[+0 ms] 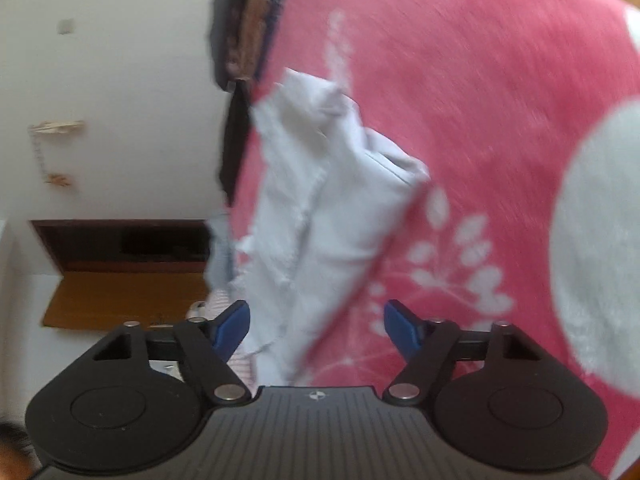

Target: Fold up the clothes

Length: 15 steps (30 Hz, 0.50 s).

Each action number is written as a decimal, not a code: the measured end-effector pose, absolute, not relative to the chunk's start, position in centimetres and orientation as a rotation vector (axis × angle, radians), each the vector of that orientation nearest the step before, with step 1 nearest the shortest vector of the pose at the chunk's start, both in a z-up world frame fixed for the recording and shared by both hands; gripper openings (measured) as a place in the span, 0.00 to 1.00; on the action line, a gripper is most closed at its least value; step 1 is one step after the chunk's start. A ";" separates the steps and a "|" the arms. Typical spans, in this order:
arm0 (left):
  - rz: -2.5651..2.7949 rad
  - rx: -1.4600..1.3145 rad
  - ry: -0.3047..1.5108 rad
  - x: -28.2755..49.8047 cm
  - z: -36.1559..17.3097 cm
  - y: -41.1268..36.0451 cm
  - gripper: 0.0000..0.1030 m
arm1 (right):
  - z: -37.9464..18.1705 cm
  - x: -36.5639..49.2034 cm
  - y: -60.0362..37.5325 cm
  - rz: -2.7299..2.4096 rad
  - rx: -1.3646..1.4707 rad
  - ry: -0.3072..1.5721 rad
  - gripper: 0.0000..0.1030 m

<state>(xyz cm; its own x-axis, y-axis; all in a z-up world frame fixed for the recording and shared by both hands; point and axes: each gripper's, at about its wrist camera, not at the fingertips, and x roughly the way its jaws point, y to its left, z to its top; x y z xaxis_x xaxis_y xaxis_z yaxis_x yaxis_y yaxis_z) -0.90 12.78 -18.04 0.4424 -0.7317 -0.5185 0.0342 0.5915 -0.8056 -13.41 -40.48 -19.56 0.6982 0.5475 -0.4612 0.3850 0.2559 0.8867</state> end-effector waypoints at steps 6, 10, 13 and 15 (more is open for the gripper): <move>-0.460 -0.813 0.924 0.5 -18.8 12.6 0.52 | -21.2 -11.5 -40.5 0.015 1.349 0.806 0.42; -0.409 -0.876 0.879 0.7 -18.8 13.3 0.51 | -22.0 -10.8 -41.1 -0.005 1.432 0.732 0.42; -0.380 -0.884 0.847 1.0 -18.9 13.4 0.45 | -22.5 -10.5 -41.1 -0.016 1.437 0.709 0.36; -0.358 -0.847 0.840 1.1 -18.9 13.0 0.35 | -22.9 -9.8 -40.9 -0.026 1.435 0.697 0.29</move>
<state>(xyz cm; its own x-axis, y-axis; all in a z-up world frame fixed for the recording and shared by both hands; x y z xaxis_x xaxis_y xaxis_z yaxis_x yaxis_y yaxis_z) 1.10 12.99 -18.85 0.6343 -0.5847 -0.5058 -0.0395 0.6289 -0.7765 -9.77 -40.95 -22.93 0.8042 0.3861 -0.4519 0.4190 0.1709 0.8917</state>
